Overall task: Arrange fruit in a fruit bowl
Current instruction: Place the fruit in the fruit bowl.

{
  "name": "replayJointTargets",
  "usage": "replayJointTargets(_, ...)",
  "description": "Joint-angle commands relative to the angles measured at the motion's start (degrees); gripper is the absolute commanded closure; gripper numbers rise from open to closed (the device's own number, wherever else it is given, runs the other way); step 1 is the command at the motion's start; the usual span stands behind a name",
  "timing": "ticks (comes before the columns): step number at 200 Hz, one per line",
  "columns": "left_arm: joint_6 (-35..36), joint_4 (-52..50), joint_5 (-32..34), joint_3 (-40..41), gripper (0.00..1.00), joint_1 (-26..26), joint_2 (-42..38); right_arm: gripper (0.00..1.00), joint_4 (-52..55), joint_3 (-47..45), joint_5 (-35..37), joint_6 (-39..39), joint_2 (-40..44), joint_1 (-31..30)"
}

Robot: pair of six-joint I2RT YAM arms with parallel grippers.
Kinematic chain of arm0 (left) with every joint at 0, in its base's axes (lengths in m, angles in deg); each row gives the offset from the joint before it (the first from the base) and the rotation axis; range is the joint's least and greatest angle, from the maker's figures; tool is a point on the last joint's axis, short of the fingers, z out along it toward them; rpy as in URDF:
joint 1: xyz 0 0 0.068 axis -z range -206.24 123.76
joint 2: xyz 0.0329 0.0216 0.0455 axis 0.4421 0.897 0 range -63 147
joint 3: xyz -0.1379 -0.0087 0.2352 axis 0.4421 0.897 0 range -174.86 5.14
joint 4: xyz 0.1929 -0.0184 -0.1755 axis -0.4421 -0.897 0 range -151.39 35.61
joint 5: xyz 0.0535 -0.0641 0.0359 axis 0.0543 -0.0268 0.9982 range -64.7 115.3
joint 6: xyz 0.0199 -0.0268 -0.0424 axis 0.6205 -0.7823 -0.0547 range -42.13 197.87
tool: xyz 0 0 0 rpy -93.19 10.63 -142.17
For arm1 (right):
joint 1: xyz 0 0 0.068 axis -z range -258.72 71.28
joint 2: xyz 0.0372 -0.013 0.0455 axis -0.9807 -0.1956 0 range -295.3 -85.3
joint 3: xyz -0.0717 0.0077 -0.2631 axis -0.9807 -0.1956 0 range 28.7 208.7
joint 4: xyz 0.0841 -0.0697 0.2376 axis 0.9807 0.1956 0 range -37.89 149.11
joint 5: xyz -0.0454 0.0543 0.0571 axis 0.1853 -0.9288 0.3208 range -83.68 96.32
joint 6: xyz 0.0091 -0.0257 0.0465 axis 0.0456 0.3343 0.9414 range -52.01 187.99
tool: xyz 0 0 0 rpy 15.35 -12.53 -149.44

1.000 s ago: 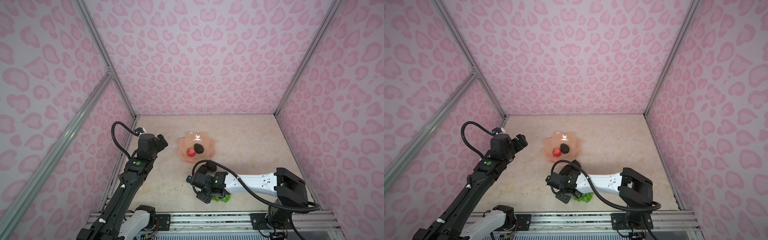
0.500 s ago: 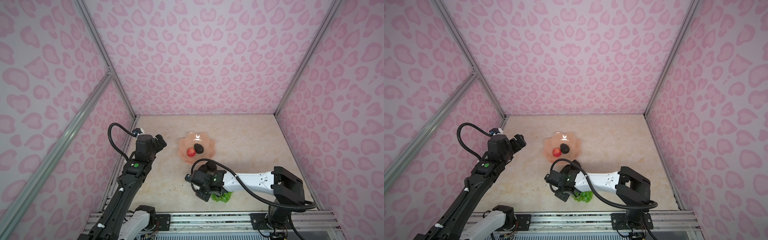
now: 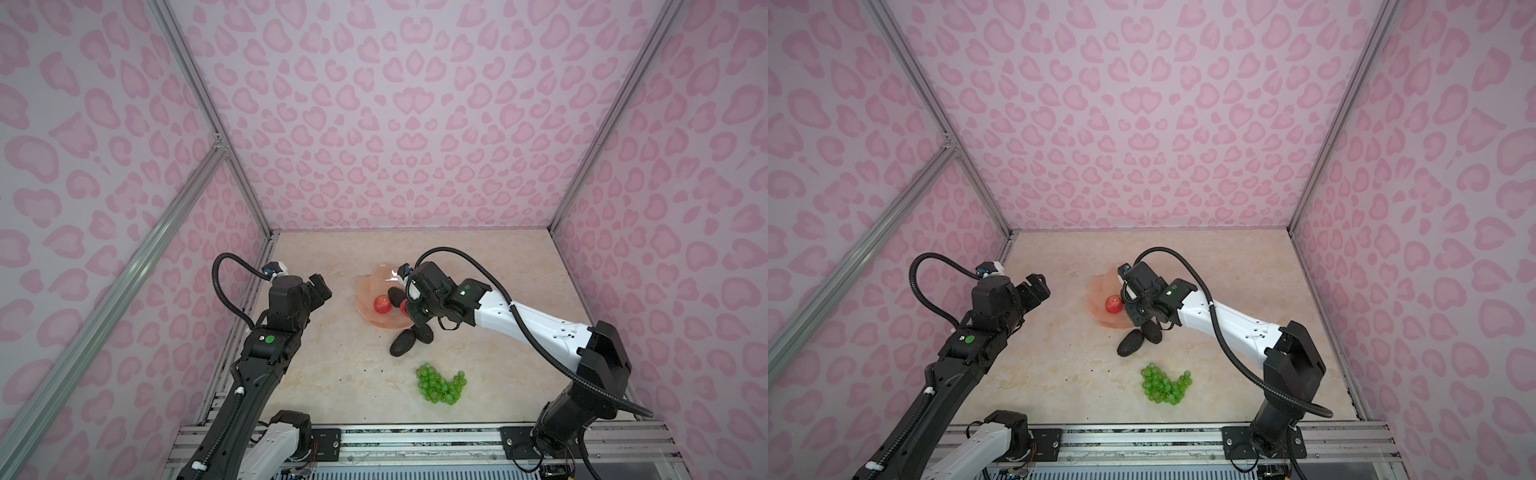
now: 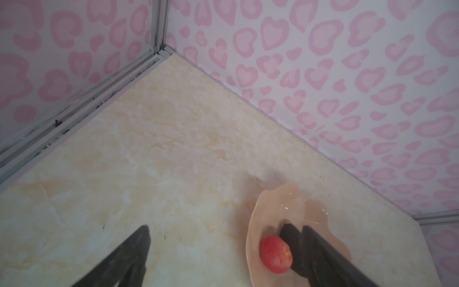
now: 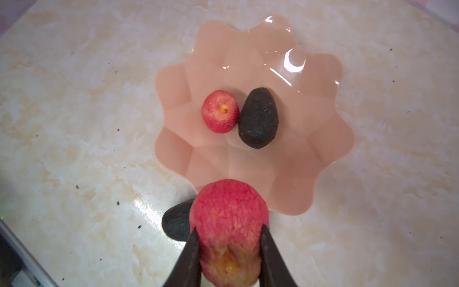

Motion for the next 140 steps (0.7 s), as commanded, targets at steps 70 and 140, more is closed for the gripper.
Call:
replayJointTargets(70,4.34,-6.19,-13.60,5.85,0.08,-0.09,-7.65,0.76,-2.27,8.11,-3.88,-1.57,-15.62,1.65)
replayJointTargets(140,2.91,-7.64,-23.32,13.01,0.11,3.28,-8.88,0.57,-3.06,7.15,-3.59,-1.64,-17.44,1.65)
